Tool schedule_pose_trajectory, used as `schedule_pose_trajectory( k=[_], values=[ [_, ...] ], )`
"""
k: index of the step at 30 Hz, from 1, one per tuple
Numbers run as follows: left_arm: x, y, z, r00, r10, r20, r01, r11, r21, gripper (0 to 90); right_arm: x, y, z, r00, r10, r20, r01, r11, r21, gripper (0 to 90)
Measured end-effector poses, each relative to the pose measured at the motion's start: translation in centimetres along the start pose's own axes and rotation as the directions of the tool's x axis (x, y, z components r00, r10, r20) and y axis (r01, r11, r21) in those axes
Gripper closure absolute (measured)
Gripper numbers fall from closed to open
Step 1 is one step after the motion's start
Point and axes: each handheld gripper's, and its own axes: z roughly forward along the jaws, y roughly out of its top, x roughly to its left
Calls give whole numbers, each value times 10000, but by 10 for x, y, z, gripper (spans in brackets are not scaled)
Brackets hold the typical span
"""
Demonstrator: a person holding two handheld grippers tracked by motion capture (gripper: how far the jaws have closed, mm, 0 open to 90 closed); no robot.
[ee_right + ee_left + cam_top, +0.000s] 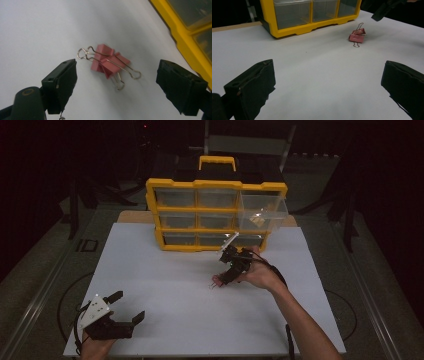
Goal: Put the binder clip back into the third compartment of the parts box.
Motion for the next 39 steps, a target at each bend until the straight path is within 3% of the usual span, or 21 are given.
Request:
schedule_pose_trajectory(
  k=[8, 10, 22, 30, 35, 39],
  values=[
    [1, 0, -1, 10000, -11, -7, 11, 10000, -33, 1, 10, 10, 17, 10000, -69, -41, 70, 9999, 151, 223],
    [1, 0, -1, 10000, -12, -10, 11, 10000, -39, 1, 12, 12, 20, 9999, 97, -73, -95, 9997, 234, 249],
    [1, 0, -2, 10000, -15, -33, 15, 10000, -45, 1, 21, 18, 40, 9998, 127, -146, -115, 9969, 782, 519],
    [1, 0, -2, 10000, -8, -21, 8, 10000, -34, 1, 22, 18, 47, 9999, 169, 14, -169, 9932, 1153, 642],
    [1, 0, -2, 10000, -20, -28, 20, 10000, -36, 1, 22, 18, 46, 9998, 163, -129, -147, 9938, 1102, 745],
    [1, 0, -1, 10000, -12, -20, 12, 10000, -37, 1, 21, 18, 44, 9998, 193, -99, -181, 9941, 1071, 771]
  ],
)
